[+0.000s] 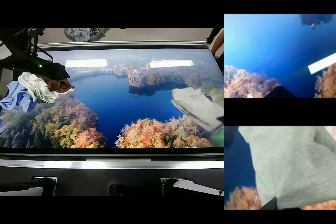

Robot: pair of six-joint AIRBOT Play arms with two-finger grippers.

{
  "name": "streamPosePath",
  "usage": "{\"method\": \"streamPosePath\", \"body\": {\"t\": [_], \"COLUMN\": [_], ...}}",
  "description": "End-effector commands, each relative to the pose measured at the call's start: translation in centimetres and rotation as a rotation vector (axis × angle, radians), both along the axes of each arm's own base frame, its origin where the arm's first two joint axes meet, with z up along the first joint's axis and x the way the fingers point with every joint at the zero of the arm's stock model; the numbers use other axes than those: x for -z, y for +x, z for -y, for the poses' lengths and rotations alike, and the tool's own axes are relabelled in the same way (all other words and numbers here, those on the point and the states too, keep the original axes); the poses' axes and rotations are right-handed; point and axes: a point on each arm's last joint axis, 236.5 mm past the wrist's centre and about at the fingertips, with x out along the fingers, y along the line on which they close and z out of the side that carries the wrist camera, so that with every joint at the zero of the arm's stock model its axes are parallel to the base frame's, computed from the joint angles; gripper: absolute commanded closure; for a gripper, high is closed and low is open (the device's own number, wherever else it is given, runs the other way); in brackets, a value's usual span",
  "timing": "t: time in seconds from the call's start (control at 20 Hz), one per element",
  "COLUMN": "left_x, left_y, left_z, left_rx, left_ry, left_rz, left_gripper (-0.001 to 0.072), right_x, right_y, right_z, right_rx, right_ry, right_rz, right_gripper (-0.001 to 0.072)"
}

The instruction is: Fold the shirts.

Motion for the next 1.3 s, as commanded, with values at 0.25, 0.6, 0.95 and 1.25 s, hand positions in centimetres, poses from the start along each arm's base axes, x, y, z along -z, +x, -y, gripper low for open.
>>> {"method": "streamPosePath", "body": {"t": [0.25, 0.6, 0.95, 1.25], "left_x": [0.0, 0.0, -0.1, -2.5], "left_y": [0.0, 0.0, 0.0, 1.5], "left_z": [0.0, 0.0, 0.0, 0.4], "left_rx": [-0.009, -0.009, -0.008, -0.026], "left_ry": [-0.005, -0.005, -0.005, -0.045], "left_rz": [-0.005, -0.005, -0.004, 0.092], "left_gripper": [0.0665, 0.0665, 0.0665, 0.0667], "right_x": [8.7, 9.9, 7.5, -13.5], "right_y": [-14.9, -16.9, -18.2, -7.0], "right_z": [-2.9, -5.9, -4.2, 10.8], "right_rx": [0.020, 0.123, 0.044, 0.158], "right_ry": [0.064, 0.112, 0.013, -0.712], "right_rz": [-0.518, -0.591, -0.616, -0.202], "right_gripper": [0.0663, 0.0662, -0.0002, 0.0007]}}
